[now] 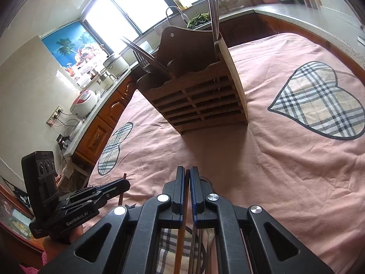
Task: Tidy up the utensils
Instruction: 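Close the left tool on a wooden chopstick while the right tool grasps the last chopstick, then carry both held chopsticks up over the wooden holder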
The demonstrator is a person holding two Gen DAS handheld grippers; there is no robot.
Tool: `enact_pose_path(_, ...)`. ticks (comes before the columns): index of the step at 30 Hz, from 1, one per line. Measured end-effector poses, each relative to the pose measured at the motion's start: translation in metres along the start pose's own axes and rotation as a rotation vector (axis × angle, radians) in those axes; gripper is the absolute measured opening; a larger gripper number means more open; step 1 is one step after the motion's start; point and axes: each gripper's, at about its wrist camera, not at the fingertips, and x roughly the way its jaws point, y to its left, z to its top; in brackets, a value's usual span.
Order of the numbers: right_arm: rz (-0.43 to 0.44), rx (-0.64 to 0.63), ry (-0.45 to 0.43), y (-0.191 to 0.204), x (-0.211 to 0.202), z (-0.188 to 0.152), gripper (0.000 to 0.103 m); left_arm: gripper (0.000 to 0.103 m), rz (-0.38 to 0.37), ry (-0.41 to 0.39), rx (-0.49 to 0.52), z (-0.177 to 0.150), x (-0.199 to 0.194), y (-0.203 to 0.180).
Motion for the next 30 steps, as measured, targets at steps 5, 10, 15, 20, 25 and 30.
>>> enact_pose_path(5, 0.001, -0.024, -0.033, 0.012, -0.017, 0.0, 0.005, 0.005, -0.012, -0.043, 0.0, -0.002, -0.026, -0.005)
enact_pose_path(10, 0.005, -0.048, -0.067, 0.023, -0.035, -0.002, 0.004, 0.005, -0.018, -0.09, -0.001, -0.005, -0.053, -0.008)
enact_pose_path(15, 0.009, -0.07, -0.103, 0.033, -0.053, -0.004, 0.004, 0.005, -0.017, -0.136, -0.01, -0.011, -0.077, -0.009)
enact_pose_path(20, 0.002, -0.104, -0.136, 0.046, -0.07, -0.01, 0.004, 0.005, -0.02, -0.187, -0.034, -0.02, -0.099, -0.006)
enact_pose_path(25, -0.007, -0.141, -0.172, 0.058, -0.088, -0.021, 0.004, 0.005, -0.019, -0.261, -0.049, -0.033, -0.124, -0.005)
enact_pose_path(30, -0.015, -0.17, -0.208, 0.068, -0.107, -0.03, 0.004, 0.005, -0.005, -0.314, -0.038, -0.042, -0.142, -0.01)
